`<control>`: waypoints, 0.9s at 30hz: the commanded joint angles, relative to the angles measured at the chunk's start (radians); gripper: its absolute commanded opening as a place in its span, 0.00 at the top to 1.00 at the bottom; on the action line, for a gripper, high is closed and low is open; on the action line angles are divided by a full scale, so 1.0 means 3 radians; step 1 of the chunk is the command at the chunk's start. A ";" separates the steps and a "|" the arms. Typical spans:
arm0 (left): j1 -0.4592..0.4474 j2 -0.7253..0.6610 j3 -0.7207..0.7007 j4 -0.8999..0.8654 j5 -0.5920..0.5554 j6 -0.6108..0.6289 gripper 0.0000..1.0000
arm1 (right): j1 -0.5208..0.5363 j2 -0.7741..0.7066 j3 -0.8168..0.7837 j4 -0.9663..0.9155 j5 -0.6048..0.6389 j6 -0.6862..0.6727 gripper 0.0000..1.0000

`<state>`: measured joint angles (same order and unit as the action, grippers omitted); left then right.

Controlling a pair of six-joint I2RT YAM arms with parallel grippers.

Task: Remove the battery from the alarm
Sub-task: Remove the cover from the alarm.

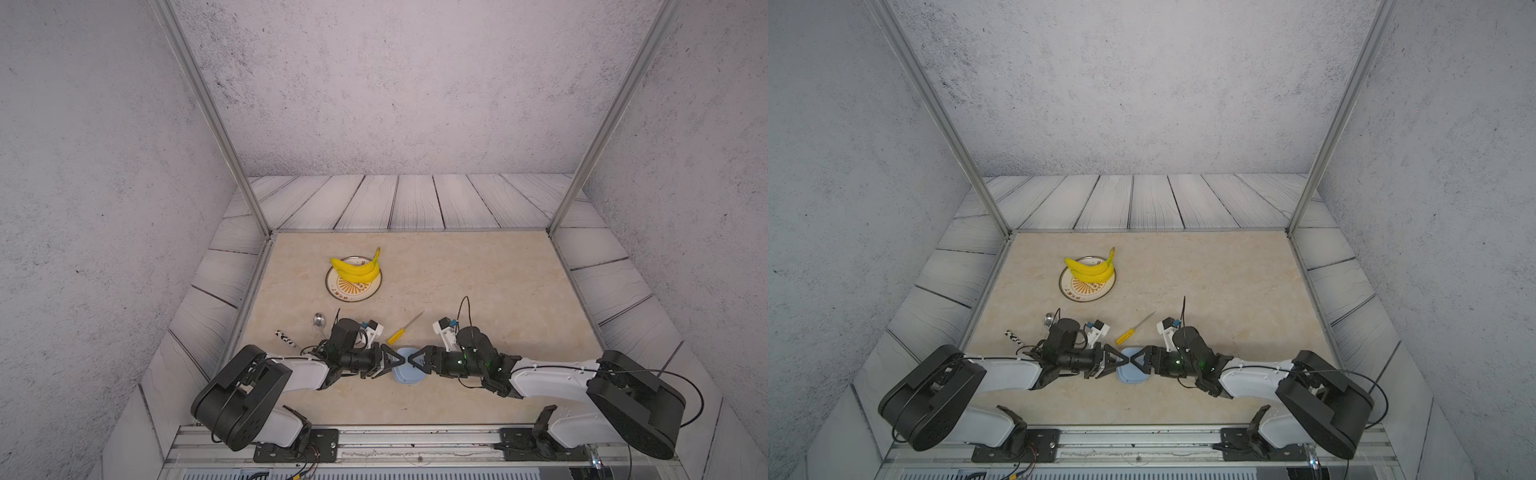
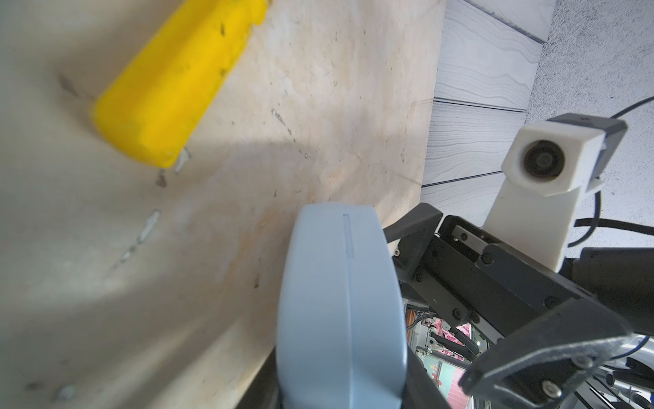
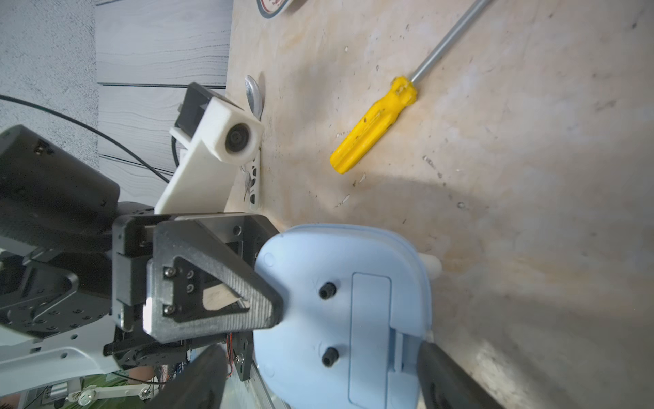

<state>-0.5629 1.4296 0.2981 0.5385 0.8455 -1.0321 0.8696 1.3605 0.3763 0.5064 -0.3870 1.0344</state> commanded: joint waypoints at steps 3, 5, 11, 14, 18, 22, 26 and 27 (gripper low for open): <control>0.0015 0.0071 -0.0058 -0.0236 -0.0180 0.0087 0.64 | 0.0090 0.0053 0.0097 0.0092 -0.0020 -0.0100 0.12; 0.0015 0.0077 -0.0058 -0.0235 -0.0180 0.0086 0.64 | 0.0098 0.0051 0.0125 0.0091 -0.0029 -0.0151 0.12; 0.0015 0.0072 -0.0053 -0.0252 -0.0180 0.0082 0.64 | 0.0113 0.0021 0.0212 0.0030 -0.0034 -0.0284 0.12; 0.0015 0.0072 -0.0053 -0.0261 -0.0185 0.0091 0.64 | 0.0113 0.0006 0.0233 0.0005 -0.0030 -0.0329 0.12; 0.0015 0.0077 -0.0053 -0.0261 -0.0190 0.0094 0.64 | 0.0114 -0.0006 0.0241 -0.0039 0.0001 -0.0350 0.12; 0.0015 0.0081 -0.0051 -0.0261 -0.0189 0.0092 0.64 | 0.0115 0.0033 0.0224 0.0109 -0.0069 -0.0231 0.12; 0.0015 0.0082 -0.0048 -0.0285 -0.0210 0.0098 0.64 | 0.0114 -0.0015 0.0213 0.0300 -0.0126 -0.0062 0.12; 0.0015 0.0080 -0.0048 -0.0293 -0.0220 0.0099 0.64 | 0.0113 -0.0041 0.0214 0.0312 -0.0131 -0.0033 0.12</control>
<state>-0.5571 1.4296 0.2981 0.5327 0.8497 -1.0348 0.8936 1.3670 0.4179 0.4721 -0.3679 0.9890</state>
